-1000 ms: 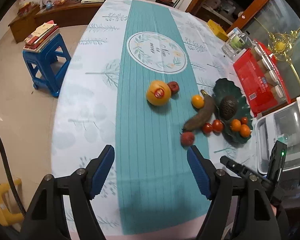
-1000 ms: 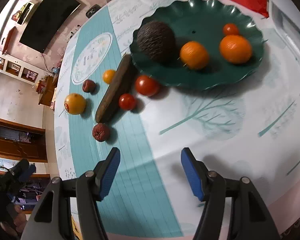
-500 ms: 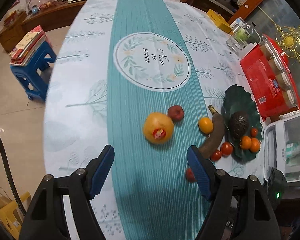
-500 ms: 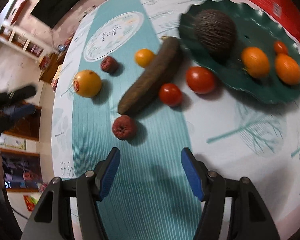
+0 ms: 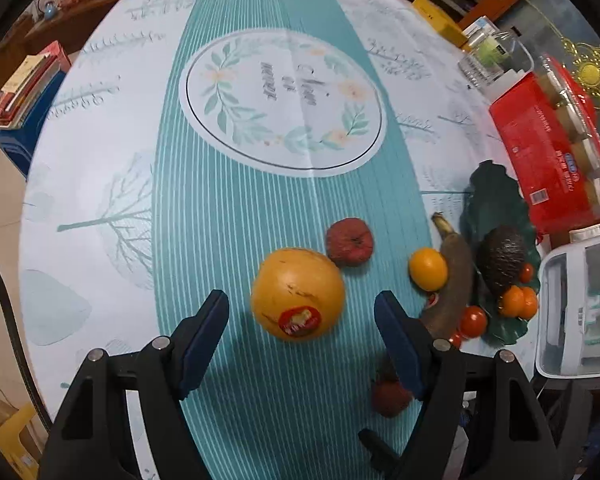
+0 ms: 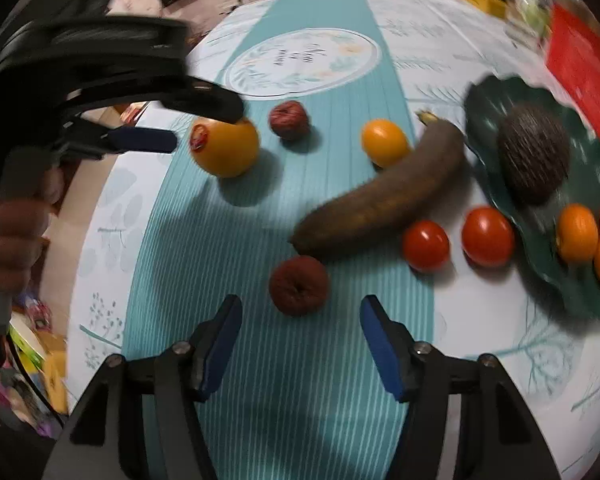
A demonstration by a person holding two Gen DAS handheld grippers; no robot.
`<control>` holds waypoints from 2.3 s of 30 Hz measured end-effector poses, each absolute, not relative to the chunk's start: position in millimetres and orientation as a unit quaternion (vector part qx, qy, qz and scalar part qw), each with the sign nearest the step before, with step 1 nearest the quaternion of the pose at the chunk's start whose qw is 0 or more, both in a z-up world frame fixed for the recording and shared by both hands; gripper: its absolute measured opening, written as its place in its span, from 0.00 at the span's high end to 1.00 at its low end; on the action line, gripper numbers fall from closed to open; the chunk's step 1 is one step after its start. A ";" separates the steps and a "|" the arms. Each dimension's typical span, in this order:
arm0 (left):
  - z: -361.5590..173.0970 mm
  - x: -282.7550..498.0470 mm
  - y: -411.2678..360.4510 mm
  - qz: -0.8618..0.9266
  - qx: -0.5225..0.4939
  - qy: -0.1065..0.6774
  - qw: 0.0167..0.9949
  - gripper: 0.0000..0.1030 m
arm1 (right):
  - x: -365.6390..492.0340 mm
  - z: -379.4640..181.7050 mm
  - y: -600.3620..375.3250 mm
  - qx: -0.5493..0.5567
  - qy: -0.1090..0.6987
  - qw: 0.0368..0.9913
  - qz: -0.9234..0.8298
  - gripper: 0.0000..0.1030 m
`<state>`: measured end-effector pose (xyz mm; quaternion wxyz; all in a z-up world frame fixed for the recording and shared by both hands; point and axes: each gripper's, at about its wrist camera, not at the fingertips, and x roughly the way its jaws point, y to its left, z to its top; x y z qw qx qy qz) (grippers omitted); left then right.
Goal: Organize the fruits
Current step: 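Grasp the grapefruit with the left tool while the right tool grasps the red date, then carry the grapefruit and red date toward the green plate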
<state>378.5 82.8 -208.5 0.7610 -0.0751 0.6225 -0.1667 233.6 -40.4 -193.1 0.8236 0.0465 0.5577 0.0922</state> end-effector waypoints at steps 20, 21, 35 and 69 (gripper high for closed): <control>-232.5 386.0 84.7 -0.194 -0.088 0.617 0.757 0.50 | 237.5 -200.2 -4.2 -0.075 0.535 0.835 0.105 0.70; -231.8 384.9 84.8 -0.193 -0.085 0.618 0.758 0.50 | 234.4 -198.9 -1.6 -0.079 0.534 0.835 0.104 0.70; -212.6 330.9 112.0 -0.169 -0.081 0.614 0.766 0.51 | 211.5 -191.4 -2.5 -0.021 0.563 0.821 0.093 0.71; -97.9 243.9 -35.6 -0.185 -0.061 0.582 0.789 0.51 | 157.3 -123.1 -219.2 0.032 0.512 0.858 0.021 0.71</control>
